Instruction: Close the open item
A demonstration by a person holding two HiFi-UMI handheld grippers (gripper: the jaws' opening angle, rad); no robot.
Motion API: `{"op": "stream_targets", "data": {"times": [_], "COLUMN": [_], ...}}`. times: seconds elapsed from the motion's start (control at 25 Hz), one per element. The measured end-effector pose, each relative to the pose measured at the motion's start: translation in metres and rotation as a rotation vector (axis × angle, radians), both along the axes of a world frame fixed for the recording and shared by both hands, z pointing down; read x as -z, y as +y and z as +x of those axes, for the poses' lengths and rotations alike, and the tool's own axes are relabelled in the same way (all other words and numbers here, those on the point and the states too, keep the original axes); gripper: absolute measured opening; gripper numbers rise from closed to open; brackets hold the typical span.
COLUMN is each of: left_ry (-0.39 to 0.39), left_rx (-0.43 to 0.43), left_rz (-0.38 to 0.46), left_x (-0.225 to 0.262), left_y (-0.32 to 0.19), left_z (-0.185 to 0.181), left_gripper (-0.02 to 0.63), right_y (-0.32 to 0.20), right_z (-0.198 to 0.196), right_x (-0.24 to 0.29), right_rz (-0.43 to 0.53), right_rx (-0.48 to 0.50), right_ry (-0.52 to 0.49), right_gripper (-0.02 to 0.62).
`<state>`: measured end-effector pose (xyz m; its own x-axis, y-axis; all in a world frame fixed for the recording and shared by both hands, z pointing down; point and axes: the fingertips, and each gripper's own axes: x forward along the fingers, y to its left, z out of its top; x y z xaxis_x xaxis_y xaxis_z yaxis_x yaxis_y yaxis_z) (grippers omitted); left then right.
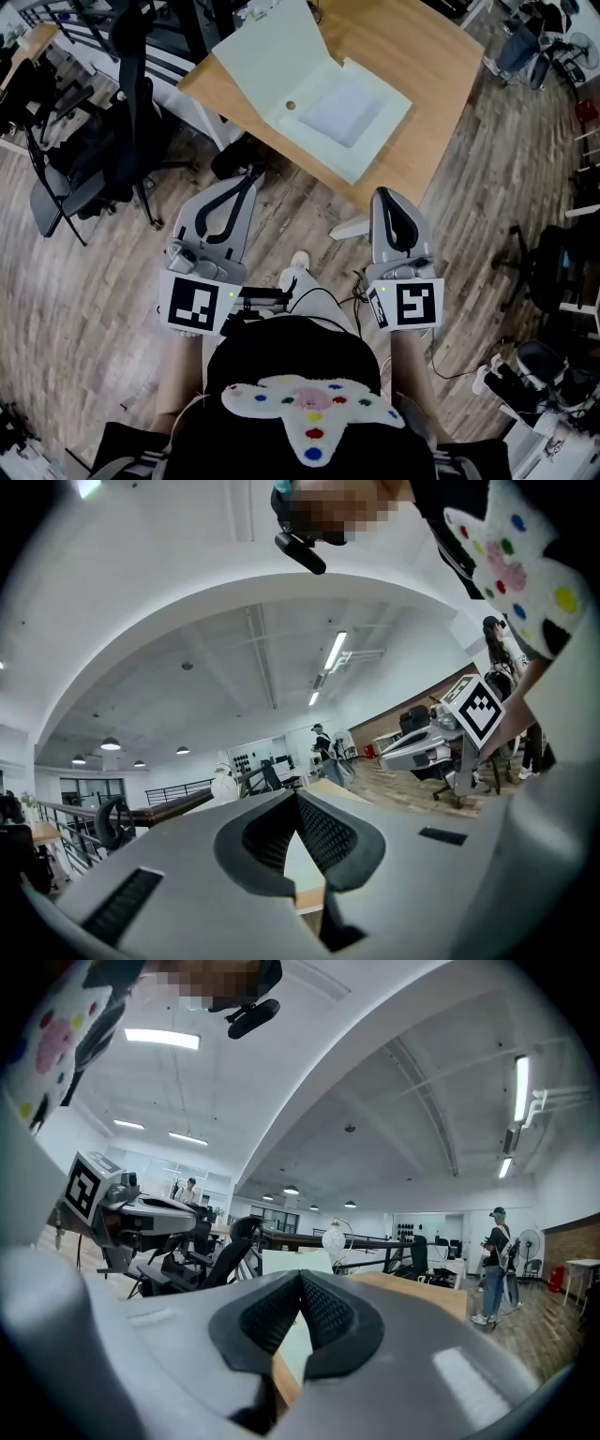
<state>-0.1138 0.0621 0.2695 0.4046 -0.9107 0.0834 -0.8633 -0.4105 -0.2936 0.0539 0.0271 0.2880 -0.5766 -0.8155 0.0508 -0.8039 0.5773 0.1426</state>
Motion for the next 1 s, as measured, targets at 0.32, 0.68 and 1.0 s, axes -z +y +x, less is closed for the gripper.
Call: {"op": "stream_targets", "data": {"times": [0.32,0.68,1.0], "left_ry": [0.040,0.044,0.072], "left_rx": [0.067,0.101,0.123], "left_rz": [-0.023,-0.025,-0.035], "left_x": [0.004,0.006,0.003], "left_y": [-0.053,-0.080,-0.099], "left_z": [0.014,0.026,0.018], "left_gripper": [0.006,0.006,0.006], "right_y": [-0.062,-0.094,-0.109], "right_z": [0.006,0.013,0.012], "right_x": [0.001,0.005,0.002], "right_rz": [-0.019,-0.024,-0.029], "right_rx": [0.072,0.117,0.119], "right_ry": [-0.024,-0.040,-0.029], "right_gripper": [0.008,0.008,0.008]}}
